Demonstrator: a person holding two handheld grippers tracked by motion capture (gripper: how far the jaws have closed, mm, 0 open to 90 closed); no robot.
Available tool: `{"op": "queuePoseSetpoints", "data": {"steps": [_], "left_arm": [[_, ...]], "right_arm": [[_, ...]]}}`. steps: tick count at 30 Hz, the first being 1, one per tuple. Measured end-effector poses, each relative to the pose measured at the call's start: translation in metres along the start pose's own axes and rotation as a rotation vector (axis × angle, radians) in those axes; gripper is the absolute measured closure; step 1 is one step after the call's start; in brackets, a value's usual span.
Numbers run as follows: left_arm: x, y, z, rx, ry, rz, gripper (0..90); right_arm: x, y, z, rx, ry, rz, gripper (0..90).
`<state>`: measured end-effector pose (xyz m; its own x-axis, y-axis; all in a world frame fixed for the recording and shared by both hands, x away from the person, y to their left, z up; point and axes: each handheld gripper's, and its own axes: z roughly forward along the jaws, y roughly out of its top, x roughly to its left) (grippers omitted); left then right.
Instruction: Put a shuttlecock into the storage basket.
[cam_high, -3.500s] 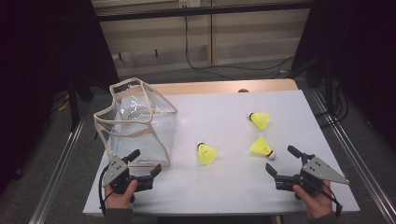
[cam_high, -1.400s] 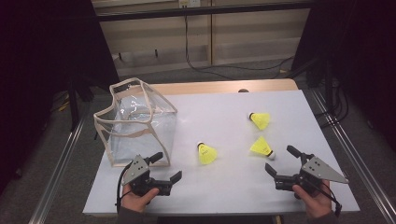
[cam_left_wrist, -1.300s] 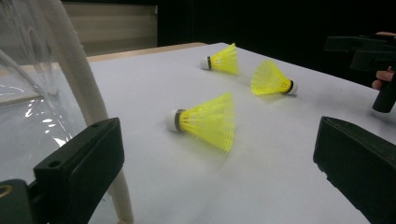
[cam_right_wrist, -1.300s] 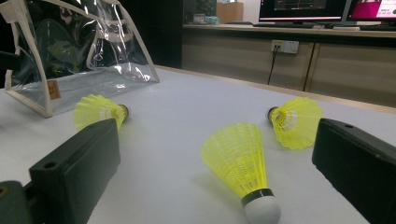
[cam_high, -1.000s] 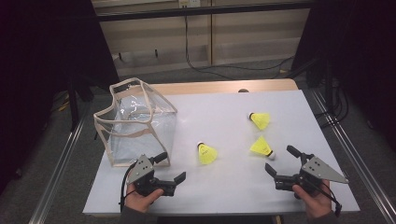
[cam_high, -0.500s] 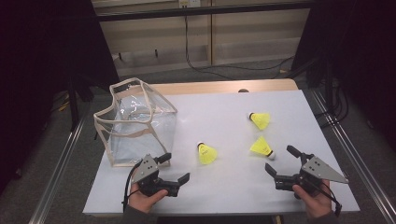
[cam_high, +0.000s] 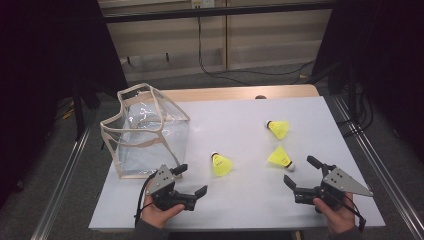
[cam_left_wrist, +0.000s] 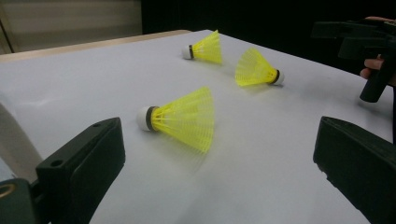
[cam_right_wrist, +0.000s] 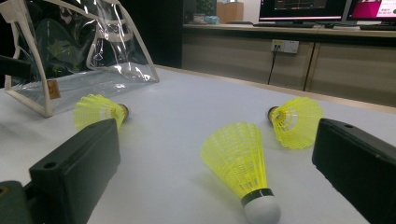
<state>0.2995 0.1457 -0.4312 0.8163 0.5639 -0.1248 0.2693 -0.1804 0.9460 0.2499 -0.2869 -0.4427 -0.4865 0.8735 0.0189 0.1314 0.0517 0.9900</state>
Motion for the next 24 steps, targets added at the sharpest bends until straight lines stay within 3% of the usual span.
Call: {"op": "queuePoseSetpoints", "data": {"steps": [24], "left_arm": [[-0.005, 0.002, 0.015, 0.049, -0.009, -0.02, 3.6]], "right_arm": [[0.0, 0.0, 0.0, 0.001, 0.001, 0.0, 0.8]]}}
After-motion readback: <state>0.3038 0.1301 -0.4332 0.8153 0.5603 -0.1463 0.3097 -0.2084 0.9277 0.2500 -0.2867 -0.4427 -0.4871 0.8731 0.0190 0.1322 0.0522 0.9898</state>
